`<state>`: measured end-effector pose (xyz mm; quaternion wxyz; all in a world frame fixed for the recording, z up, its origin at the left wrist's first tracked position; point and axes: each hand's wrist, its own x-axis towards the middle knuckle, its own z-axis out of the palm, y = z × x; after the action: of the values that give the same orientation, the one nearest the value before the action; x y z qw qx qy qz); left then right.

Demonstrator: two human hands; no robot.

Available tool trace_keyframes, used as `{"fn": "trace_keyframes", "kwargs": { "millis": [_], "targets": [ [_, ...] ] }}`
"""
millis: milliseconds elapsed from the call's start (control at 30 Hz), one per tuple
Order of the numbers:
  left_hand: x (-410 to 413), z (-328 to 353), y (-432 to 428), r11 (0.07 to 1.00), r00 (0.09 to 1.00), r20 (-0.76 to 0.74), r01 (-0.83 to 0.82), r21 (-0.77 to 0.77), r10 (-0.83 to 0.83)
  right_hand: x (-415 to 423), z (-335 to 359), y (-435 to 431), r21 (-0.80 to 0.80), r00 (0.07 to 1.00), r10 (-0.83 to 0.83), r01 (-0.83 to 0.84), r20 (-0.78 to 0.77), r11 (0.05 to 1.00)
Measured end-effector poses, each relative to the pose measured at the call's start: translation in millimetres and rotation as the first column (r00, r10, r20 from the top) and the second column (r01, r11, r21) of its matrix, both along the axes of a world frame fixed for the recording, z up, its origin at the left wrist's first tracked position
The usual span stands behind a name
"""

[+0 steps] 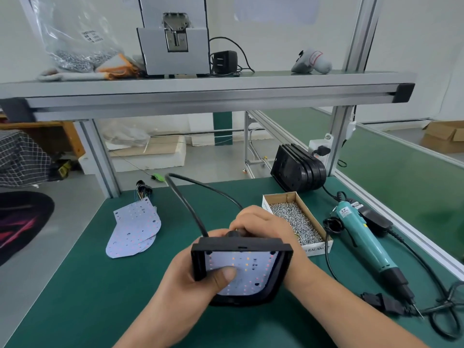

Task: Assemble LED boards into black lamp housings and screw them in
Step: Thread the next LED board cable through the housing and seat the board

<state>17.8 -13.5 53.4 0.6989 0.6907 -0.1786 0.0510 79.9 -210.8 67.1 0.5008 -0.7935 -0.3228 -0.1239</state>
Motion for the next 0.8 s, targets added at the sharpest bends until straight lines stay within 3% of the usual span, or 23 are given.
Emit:
{"fn": "trace_keyframes", "kwargs": {
  "millis": [67,167,200,233,267,300,333,367,400,467,500,567,667,733,800],
  "targets": [
    [0,0,1,0.999,0.999,0.025,-0.035,0.021,0.035,4,1,4,-0.069,0.994,-0.025,0.032,0.104,0.997],
    [0,0,1,0.997,0.996,0.079,-0.049,0.064,0.044,10,11,3,-0.119,0.998,-0.055,0.051,-0.029,0.992],
    [-1,0,0,0.996,0.995,0.091,-0.051,0.073,0.044,11,10,2,-0.066,0.999,-0.049,0.048,-0.021,0.997],
    [-1,0,-1,0.996,0.995,0.095,-0.043,0.080,0.035,12,7,0,-0.053,0.994,-0.088,0.091,0.059,0.994],
    [-1,-1,-3,0.996,0.995,0.095,-0.020,0.089,0.012,11,9,0,0.013,0.992,-0.124,0.124,0.031,0.992],
    [-2,-3,-6,0.995,0.995,0.095,0.005,0.102,-0.015,15,9,-3,-0.067,0.977,-0.186,0.194,0.104,0.979],
    [-3,-4,-7,0.993,0.995,0.095,0.021,0.116,-0.032,15,10,-5,-0.063,0.981,-0.182,0.186,0.073,0.980],
    [-2,-5,-7,0.992,0.995,0.097,0.023,0.123,-0.035,17,9,-5,-0.110,0.965,-0.198,0.219,0.171,0.970],
    [-2,-6,-6,0.993,0.995,0.096,0.008,0.120,-0.020,14,8,-3,-0.082,0.974,-0.195,0.204,0.112,0.975],
    [1,-7,-3,0.993,0.997,0.071,-0.045,0.112,0.037,14,4,-5,0.023,0.971,-0.189,0.188,0.149,0.982],
    [1,-7,-3,0.991,0.996,0.059,-0.066,0.117,0.060,16,-2,-7,0.019,0.942,-0.208,0.211,0.263,0.977],
    [1,-8,-2,0.986,0.994,0.058,-0.101,0.131,0.094,15,-5,-6,0.095,0.944,-0.200,0.181,0.264,0.979],
    [0,-6,-1,0.983,0.987,0.110,-0.131,0.127,0.118,22,-11,-1,0.075,0.876,-0.217,0.206,0.431,0.976],
    [-1,-5,-2,0.984,0.981,0.149,-0.142,0.111,0.124,24,-10,0,0.078,0.916,-0.197,0.182,0.350,0.980],
    [-2,-4,-4,0.984,0.977,0.167,-0.152,0.093,0.136,19,-4,1,0.107,0.981,-0.148,0.135,0.123,0.985]
  ]
}}
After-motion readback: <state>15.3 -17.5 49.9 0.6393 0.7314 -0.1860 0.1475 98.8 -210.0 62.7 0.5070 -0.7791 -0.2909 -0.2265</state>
